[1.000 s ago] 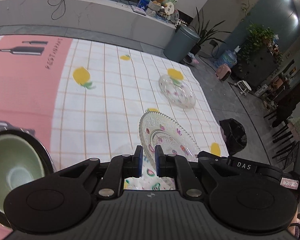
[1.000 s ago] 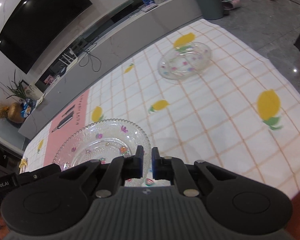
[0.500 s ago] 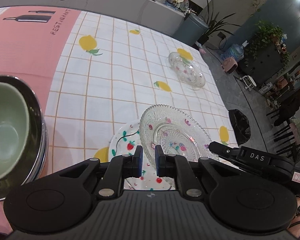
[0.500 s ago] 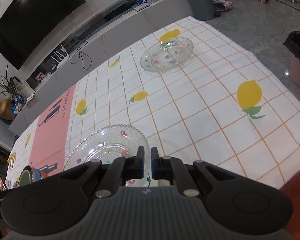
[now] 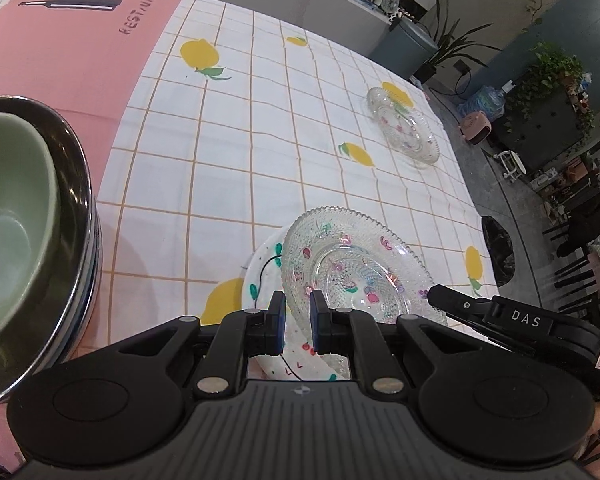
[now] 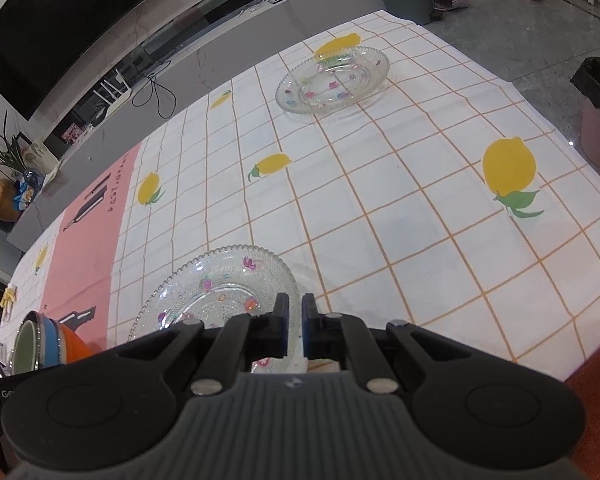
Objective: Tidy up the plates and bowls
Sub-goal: 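Lift the glass plate and lower it onto the Fruity plate, then open both grippers and pull them back from the stacked plates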
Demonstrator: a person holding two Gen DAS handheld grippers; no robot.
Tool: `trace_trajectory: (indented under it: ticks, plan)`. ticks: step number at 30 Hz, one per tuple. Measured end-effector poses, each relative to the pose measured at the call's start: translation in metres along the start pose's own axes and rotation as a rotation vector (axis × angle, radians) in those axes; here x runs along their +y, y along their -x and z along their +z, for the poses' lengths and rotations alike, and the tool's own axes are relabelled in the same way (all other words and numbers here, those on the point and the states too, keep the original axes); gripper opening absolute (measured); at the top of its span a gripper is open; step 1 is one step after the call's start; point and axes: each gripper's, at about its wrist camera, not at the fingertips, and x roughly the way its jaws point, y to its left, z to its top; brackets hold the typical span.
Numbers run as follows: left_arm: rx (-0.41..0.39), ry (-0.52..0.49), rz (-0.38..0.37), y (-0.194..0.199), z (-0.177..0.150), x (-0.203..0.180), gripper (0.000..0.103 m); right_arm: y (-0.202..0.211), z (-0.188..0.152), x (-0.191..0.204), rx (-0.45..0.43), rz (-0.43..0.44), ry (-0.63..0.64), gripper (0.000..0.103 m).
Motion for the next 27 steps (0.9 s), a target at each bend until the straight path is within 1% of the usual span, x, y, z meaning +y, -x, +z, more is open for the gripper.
trace_trajectory:
  ticks: [3, 11, 13, 17, 22, 25, 26, 27]
  plan:
    - [0.009, -0.013, 0.022, -0.001, -0.001, 0.000, 0.013, -0.005, -0.001, 0.000, 0.016, 0.000, 0.006, 0.004]
    - [0.044, -0.028, 0.063, -0.009, -0.007, 0.003, 0.013, -0.013, -0.007, 0.009, 0.033, -0.045, 0.073, 0.004]
    - [0.040, -0.043, 0.076, -0.008, -0.007, 0.002, 0.013, -0.014, -0.008, 0.012, 0.036, -0.052, 0.094, 0.004]
    - [0.034, -0.093, 0.126, -0.007, -0.009, -0.004, 0.013, -0.017, -0.012, 0.016, 0.054, -0.065, 0.119, 0.005]
    - [0.040, -0.124, 0.145, -0.007, -0.011, -0.006, 0.013, -0.017, -0.014, 0.020, 0.048, -0.081, 0.144, 0.004]
    - [0.027, -0.151, 0.158, -0.007, -0.011, -0.010, 0.013, -0.016, -0.014, 0.021, 0.049, -0.086, 0.146, 0.005]
    - [0.019, -0.154, 0.162, -0.005, -0.011, -0.011, 0.014, -0.016, -0.014, 0.021, 0.052, -0.081, 0.142, 0.008]
    - [0.012, -0.160, 0.166, -0.003, -0.011, -0.013, 0.014, -0.015, -0.014, 0.020, 0.051, -0.076, 0.134, 0.008]
